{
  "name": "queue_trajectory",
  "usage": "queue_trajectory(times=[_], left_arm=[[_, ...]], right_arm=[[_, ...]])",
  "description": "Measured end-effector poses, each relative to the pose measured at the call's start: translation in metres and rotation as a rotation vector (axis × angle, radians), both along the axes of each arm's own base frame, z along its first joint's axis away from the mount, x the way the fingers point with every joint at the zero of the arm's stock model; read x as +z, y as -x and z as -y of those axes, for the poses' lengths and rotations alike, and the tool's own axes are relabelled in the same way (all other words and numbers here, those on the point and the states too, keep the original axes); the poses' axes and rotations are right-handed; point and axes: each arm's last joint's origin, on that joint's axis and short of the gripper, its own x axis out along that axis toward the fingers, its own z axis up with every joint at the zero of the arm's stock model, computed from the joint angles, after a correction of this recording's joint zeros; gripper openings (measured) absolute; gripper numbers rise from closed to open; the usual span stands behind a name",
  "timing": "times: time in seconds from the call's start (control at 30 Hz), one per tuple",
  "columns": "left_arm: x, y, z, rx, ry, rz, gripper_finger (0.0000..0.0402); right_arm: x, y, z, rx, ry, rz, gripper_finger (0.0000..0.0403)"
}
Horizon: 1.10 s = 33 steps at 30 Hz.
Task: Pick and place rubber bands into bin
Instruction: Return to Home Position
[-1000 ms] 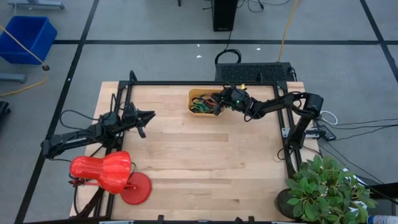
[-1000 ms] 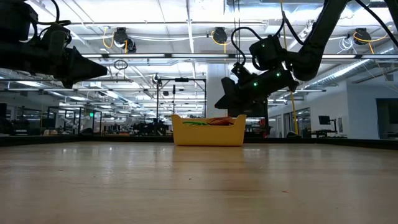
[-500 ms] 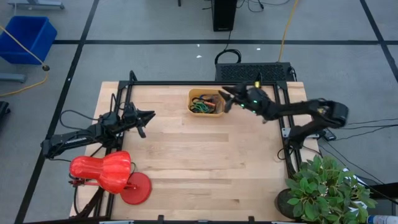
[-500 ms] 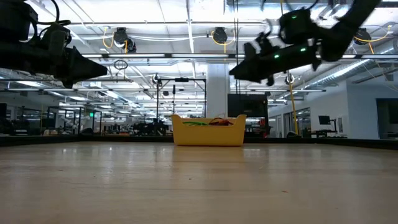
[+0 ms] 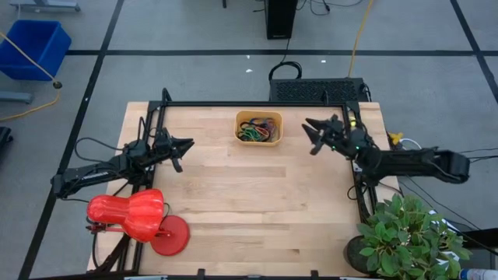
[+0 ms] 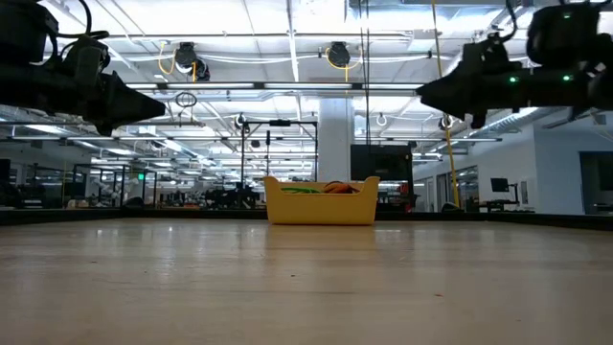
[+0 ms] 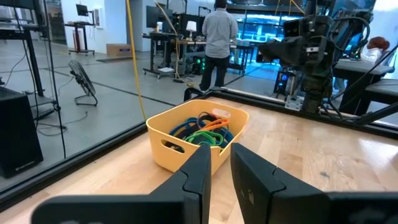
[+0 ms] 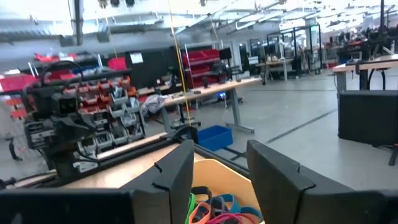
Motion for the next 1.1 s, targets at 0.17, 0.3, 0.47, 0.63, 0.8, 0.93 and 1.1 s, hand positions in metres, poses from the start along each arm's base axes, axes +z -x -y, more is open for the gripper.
queue_trajectory(times=[0.17, 0.3, 0.47, 0.63, 0.8, 0.93, 1.1], left_arm=[[0.000, 0.000, 0.000, 0.000, 0.000, -0.001, 0.0067], [0.000, 0.000, 0.000, 0.000, 0.000, -0.001, 0.0067], [0.000, 0.000, 0.000, 0.000, 0.000, -0.001, 0.0067], [0.000, 0.000, 0.000, -0.001, 0.000, -0.001, 0.0067], [0.000, 0.000, 0.000, -0.001, 0.000, -0.001, 0.0067], [0.000, 0.000, 0.000, -0.001, 0.000, -0.001, 0.0067], [0.000, 0.000, 0.000, -0.001, 0.000, -0.001, 0.0067]], right_arm=[[-0.008, 0.013, -0.007, 0.027, 0.010, 0.023, 0.0142], [-0.003, 0.018, -0.009, 0.033, 0.003, 0.083, 0.0144], [0.001, 0.023, -0.011, 0.035, 0.007, 0.115, 0.0145], [-0.001, 0.026, -0.013, 0.035, -0.011, 0.083, 0.0142], [0.000, 0.031, -0.015, 0.039, -0.035, 0.094, 0.0146], [0.002, 0.035, -0.017, 0.041, -0.032, 0.110, 0.0144], [-0.001, 0.038, -0.018, 0.043, -0.070, 0.081, 0.0143]])
